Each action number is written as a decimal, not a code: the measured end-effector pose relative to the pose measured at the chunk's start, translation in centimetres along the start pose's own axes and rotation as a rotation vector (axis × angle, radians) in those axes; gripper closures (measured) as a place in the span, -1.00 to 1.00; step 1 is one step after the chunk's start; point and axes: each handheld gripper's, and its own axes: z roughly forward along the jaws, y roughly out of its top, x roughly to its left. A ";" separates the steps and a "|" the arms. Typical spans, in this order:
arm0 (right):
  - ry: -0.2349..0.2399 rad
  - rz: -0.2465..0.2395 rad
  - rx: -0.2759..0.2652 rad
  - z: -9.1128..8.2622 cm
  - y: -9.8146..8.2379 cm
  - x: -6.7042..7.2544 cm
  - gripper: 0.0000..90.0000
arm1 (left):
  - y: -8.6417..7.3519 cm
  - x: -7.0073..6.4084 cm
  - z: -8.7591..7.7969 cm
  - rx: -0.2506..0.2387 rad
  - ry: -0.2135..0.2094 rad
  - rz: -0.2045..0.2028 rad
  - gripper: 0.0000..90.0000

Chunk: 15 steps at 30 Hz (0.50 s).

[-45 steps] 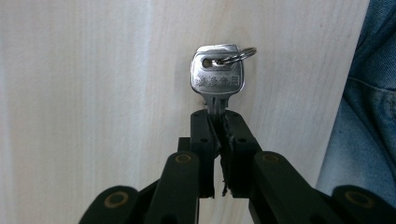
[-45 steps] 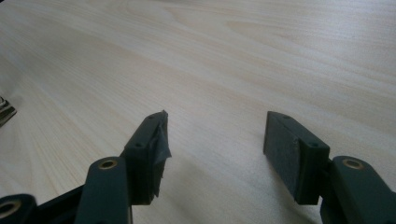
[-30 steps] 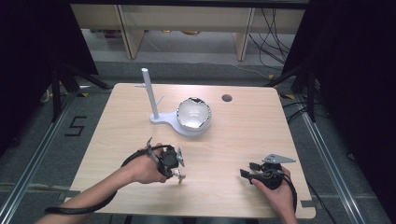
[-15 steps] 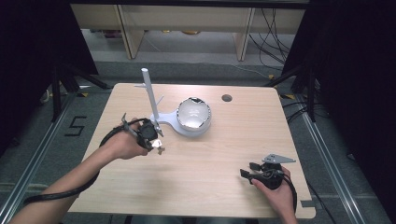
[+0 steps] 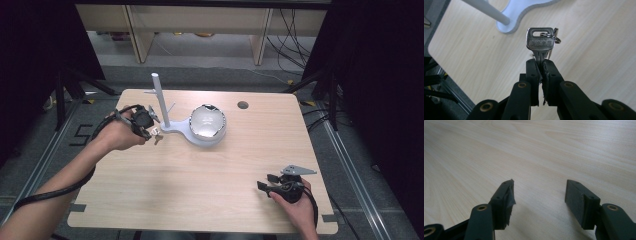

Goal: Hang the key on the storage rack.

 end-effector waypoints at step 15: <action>-0.001 -0.001 -0.003 -0.1 0.0 0.0 -0.08 | 0.9 5.6 -2.1 -0.068 0.118 -0.083 0.86</action>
